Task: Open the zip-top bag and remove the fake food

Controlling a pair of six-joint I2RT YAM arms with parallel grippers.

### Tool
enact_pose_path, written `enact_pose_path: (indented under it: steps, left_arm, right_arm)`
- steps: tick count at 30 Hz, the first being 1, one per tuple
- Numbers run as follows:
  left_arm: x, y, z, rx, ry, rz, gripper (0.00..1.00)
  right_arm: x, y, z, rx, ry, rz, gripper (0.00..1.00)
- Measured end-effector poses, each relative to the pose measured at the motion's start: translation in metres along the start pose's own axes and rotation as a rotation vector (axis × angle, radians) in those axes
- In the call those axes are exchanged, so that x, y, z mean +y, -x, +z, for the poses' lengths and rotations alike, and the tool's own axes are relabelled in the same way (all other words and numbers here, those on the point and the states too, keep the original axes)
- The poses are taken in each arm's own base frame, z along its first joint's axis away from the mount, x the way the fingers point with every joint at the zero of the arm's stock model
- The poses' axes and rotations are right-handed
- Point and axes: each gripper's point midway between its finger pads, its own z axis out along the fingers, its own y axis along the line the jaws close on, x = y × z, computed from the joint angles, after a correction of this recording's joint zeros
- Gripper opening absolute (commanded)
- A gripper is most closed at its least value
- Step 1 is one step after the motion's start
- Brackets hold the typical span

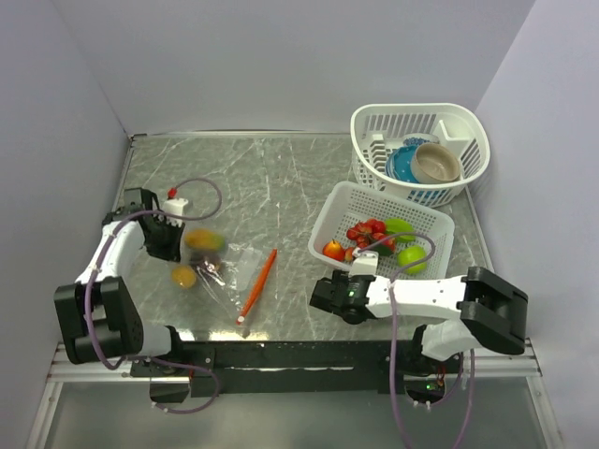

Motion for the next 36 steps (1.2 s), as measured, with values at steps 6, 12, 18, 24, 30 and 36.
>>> enact_pose_path:
  steps: [6, 12, 18, 24, 30, 36]
  left_arm:
    - [-0.017, 0.058, -0.063, -0.197, 0.011, 0.068, 0.01]
    - [-0.044, 0.066, -0.077, -0.252, -0.021, 0.122, 0.01]
    - [-0.046, 0.036, -0.047, -0.133, -0.054, 0.077, 0.01]
    - [-0.044, 0.033, -0.044, -0.121, -0.04, 0.077, 0.01]
    - [-0.043, 0.039, -0.049, -0.13, -0.025, 0.091, 0.01]
    - [-0.035, 0.043, -0.045, -0.139, 0.017, 0.1, 0.01]
  right_arm:
    - [0.026, 0.042, -0.04, -0.08, 0.145, 0.058, 0.67]
    - [0.022, 0.138, -0.099, -0.273, 0.267, 0.245, 0.67]
    - [-0.046, 0.167, -0.069, -0.352, 0.117, 0.32, 0.84]
    - [-0.069, 0.157, -0.034, -0.303, -0.024, 0.25, 1.0]
    - [-0.06, 0.155, -0.023, -0.269, -0.058, 0.14, 1.0]
    - [-0.014, 0.176, -0.063, -0.372, 0.163, 0.008, 1.0]
